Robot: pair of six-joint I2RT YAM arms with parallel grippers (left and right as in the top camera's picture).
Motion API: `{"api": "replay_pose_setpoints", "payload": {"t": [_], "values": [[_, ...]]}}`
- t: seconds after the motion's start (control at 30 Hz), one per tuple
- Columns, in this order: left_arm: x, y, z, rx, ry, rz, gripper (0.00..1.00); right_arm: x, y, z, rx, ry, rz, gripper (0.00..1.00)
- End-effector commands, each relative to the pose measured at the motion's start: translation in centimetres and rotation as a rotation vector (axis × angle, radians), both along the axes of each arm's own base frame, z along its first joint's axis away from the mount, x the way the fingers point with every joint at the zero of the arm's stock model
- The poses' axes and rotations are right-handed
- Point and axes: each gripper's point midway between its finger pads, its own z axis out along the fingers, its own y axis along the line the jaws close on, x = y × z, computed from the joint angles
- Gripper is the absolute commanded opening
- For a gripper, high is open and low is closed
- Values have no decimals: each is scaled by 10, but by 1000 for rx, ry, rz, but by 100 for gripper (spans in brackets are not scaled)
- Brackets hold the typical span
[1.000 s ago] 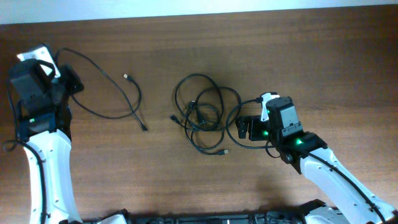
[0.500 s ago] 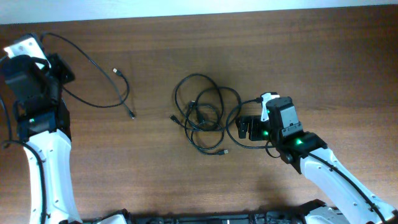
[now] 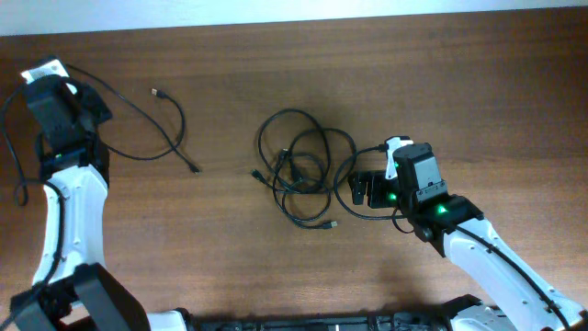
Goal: Untangle cables
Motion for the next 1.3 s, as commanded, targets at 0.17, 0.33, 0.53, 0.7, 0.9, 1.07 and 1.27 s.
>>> {"api": "replay_pose_setpoints", "payload": {"t": [0.17,0.33,0.53,0.7,0.9,1.07,1.27], "values": [[-6,21,-10,23,42,63,0,2,-3,0,-11,-2,-10,99],[-13,31,-13,18,55,87,0,2,-3,0,-11,-2,-11,99],[-7,44,-7,49,8,123,0,2,-3,0,-11,-2,-11,99],[-3,89,62,185,-286,247,0,2,-3,0,-11,-2,-11,99],[-9,108,117,276,-512,290,0,2,-3,0,-11,-2,-11,99],[13,112,75,231,-456,251,0,2,-3,0,-11,-2,-11,99],[47,98,-7,-129,-472,180,0,2,-3,0,-11,-2,-11,99]]}}
